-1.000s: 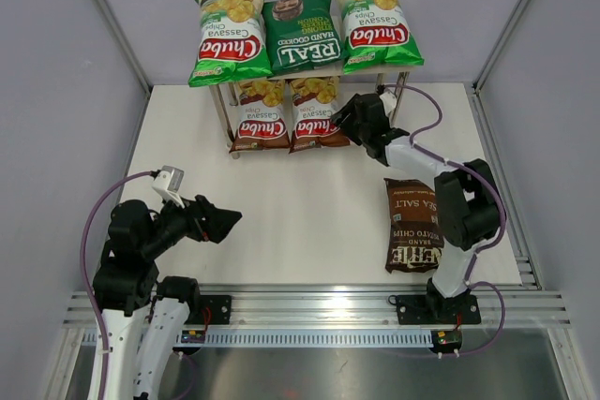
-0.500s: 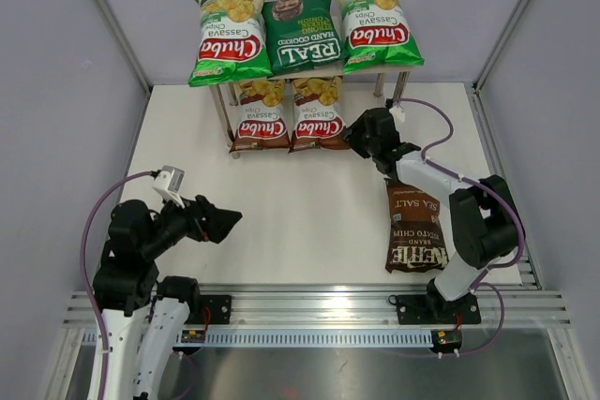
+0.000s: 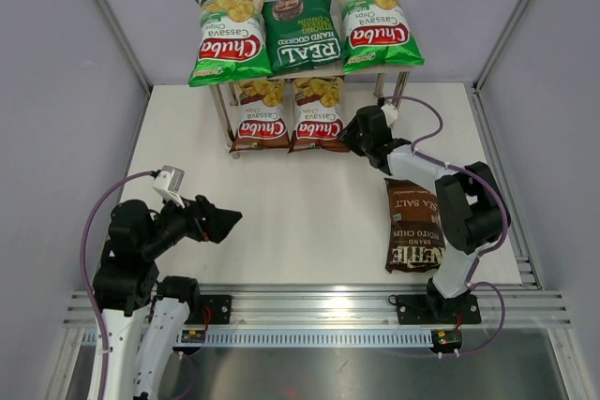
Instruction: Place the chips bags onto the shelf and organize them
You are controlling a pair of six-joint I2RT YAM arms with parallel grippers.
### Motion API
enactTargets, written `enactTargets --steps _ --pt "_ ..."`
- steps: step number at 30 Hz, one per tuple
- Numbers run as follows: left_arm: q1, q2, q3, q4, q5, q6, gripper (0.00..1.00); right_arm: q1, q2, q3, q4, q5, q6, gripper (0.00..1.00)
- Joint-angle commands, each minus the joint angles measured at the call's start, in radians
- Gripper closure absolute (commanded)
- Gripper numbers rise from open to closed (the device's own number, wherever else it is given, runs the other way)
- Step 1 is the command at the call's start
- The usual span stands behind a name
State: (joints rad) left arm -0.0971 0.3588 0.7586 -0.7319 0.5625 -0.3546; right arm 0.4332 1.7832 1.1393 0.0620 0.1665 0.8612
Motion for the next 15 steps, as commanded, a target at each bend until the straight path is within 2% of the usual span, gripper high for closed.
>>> enactTargets --steps 1,15 --pt "-0.006 -0.009 0.008 0.026 0.000 0.016 0.01 0.015 0.019 0.066 0.013 0.037 -0.047 0.55" --pt "-0.006 -0.009 0.010 0.023 -0.003 0.016 0.01 0.001 0.091 0.175 -0.004 0.079 -0.019 0.65"
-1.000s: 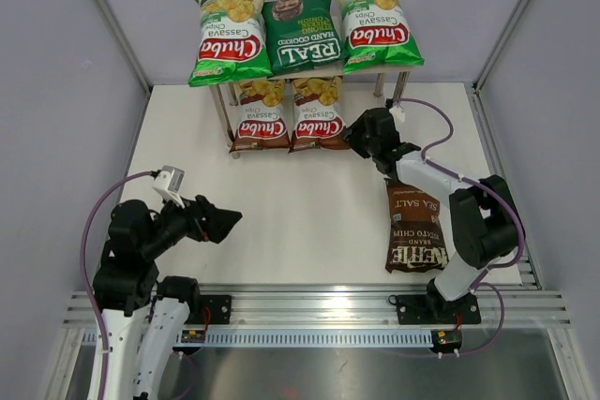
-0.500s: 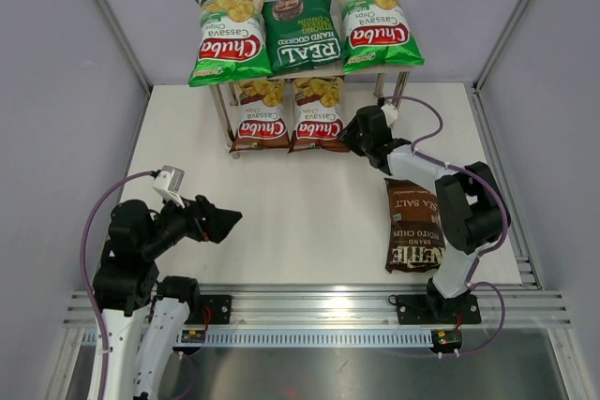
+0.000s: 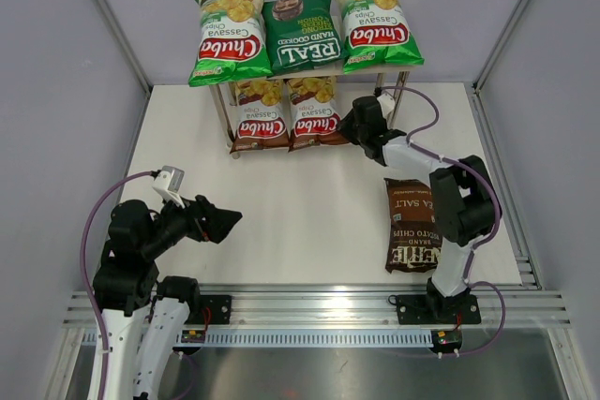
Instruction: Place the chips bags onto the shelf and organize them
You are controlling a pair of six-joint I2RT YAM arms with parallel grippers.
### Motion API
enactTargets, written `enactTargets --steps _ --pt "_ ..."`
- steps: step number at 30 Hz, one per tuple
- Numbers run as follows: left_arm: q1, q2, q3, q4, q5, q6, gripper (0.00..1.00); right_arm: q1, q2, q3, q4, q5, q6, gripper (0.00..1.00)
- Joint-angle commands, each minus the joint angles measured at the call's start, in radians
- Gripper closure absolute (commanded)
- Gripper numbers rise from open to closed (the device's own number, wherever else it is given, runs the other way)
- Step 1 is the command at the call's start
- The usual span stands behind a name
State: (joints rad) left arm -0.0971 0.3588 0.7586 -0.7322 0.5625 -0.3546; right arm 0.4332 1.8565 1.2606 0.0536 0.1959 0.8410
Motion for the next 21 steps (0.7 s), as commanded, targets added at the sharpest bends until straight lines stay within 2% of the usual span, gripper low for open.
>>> enactTargets --steps 1,12,21 --pt "-0.006 -0.009 0.010 0.024 -0.003 0.014 0.01 -0.001 0.024 0.062 0.005 0.047 0.006 0.65" --pt "-0.006 -0.011 0.008 0.024 -0.006 0.016 0.01 0.007 0.050 0.057 0.045 0.023 0.102 0.66" --pt "-0.007 -0.012 0.010 0.022 -0.004 0.014 0.01 -0.005 0.066 0.071 0.078 -0.073 0.035 0.63"
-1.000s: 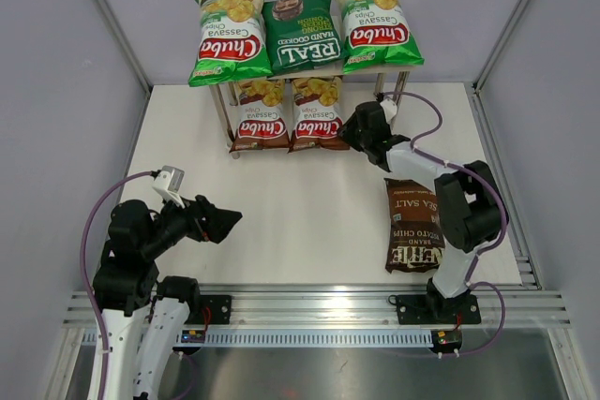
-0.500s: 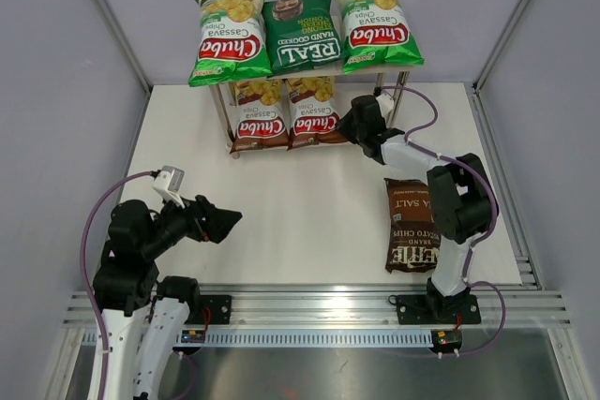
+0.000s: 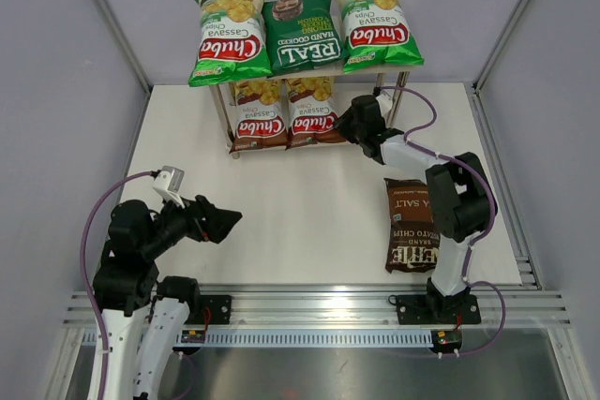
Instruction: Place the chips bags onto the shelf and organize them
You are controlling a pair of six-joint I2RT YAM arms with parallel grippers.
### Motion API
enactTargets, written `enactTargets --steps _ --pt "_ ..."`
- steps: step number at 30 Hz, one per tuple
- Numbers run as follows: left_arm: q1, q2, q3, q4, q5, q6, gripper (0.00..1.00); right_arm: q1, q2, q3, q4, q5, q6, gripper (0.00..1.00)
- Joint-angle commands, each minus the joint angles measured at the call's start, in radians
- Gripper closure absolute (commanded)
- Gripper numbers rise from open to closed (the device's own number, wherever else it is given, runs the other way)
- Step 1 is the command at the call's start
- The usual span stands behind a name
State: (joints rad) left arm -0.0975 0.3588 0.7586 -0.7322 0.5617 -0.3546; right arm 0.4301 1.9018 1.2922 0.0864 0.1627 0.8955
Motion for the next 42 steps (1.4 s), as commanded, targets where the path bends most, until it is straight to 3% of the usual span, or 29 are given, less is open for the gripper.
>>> enactTargets --steps 1,8,20,25,26,29,31,33,37,40,42 --pt "-0.007 -0.012 0.010 0.024 -0.005 0.016 0.01 -0.002 0.004 0.030 0.047 -0.026 -0.007 0.63" --pt "-0.007 -0.011 0.008 0.024 -0.005 0.013 0.01 -0.002 -0.127 -0.050 -0.005 0.044 -0.027 0.41" --pt "-0.007 0.003 0.013 0.022 -0.026 0.008 0.01 -0.007 -0.446 -0.243 -0.082 -0.020 -0.119 0.29" --pt "-0.007 0.015 0.019 0.022 -0.023 0.011 0.01 -0.014 -0.698 -0.341 -0.256 -0.181 -0.278 0.23" --pt "-0.007 0.025 0.019 0.022 -0.022 0.011 0.01 -0.019 -0.737 -0.349 -0.364 -0.195 -0.299 0.22" --pt "-0.005 0.046 0.021 0.031 -0.016 0.005 0.01 -0.050 -0.888 -0.372 -0.577 -0.139 -0.331 0.19" --pt "-0.005 0.055 0.024 0.046 -0.011 0.003 0.01 -0.105 -0.993 -0.395 -0.651 -0.034 -0.322 0.14" --pt "-0.005 0.065 0.018 0.062 -0.003 -0.006 0.01 -0.187 -1.040 -0.447 -0.694 -0.025 -0.314 0.13" --pt "-0.005 0.083 -0.008 0.111 0.020 -0.012 0.01 -0.515 -1.034 -0.502 -0.676 -0.135 -0.329 0.11" --pt "-0.007 0.077 -0.028 0.123 0.047 -0.012 0.01 -0.658 -0.963 -0.545 -0.585 -0.331 -0.313 0.11" --pt "-0.011 0.059 -0.034 0.129 0.055 -0.015 0.01 -0.720 -0.936 -0.593 -0.475 -0.342 -0.308 0.11"
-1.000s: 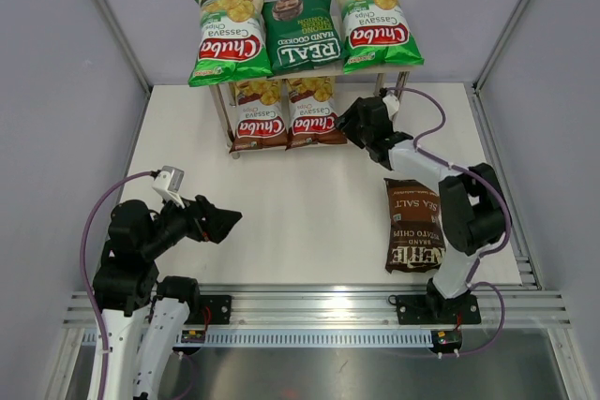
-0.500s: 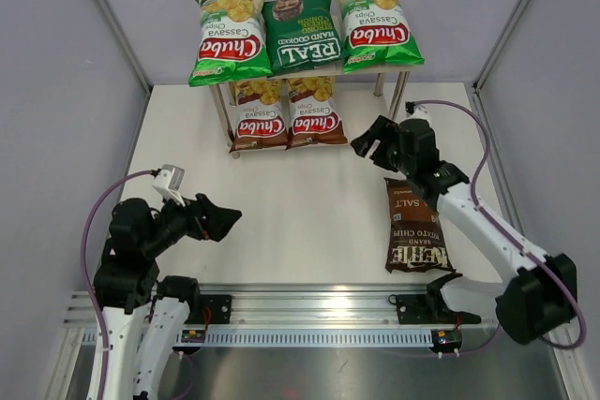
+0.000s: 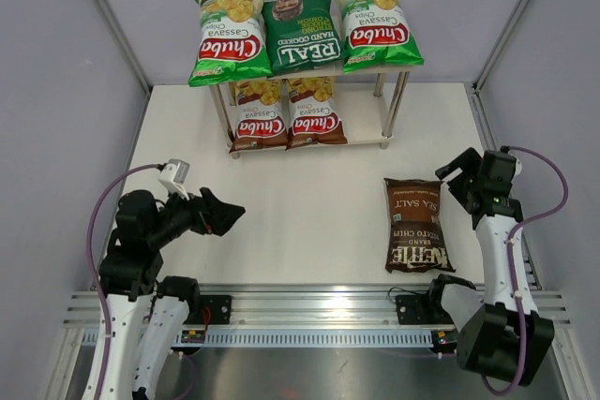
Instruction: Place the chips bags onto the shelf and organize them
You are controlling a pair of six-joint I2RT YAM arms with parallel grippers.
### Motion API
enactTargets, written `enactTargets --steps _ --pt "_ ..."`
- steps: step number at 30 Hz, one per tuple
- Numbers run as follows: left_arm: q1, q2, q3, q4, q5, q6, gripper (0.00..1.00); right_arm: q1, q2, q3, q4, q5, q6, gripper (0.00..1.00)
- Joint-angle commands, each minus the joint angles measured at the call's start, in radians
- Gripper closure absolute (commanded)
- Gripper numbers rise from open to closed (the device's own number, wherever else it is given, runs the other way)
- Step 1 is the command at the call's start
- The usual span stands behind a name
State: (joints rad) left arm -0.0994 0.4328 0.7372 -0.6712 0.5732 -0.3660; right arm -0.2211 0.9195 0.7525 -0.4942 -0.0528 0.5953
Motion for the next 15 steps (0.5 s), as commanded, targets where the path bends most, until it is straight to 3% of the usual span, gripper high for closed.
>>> enactTargets --steps 1,2,5,10,15 --pt "-0.013 -0.022 -0.013 0.071 0.043 -0.004 0.01 -0.075 0.065 -0.079 0.159 -0.124 -0.020 0.12" --pt "-0.017 -0.034 -0.016 0.071 0.042 -0.005 0.01 -0.090 0.073 -0.137 0.281 -0.127 -0.015 0.11" --pt "-0.049 -0.042 -0.018 0.075 0.047 -0.001 0.01 -0.133 0.146 -0.186 0.417 -0.114 0.001 0.09" --pt "-0.080 -0.049 -0.018 0.076 0.050 0.002 0.01 -0.173 0.335 -0.171 0.538 -0.284 -0.026 0.09" --pt "-0.089 -0.057 -0.018 0.082 0.053 0.002 0.01 -0.176 0.407 -0.209 0.620 -0.371 -0.005 0.13"
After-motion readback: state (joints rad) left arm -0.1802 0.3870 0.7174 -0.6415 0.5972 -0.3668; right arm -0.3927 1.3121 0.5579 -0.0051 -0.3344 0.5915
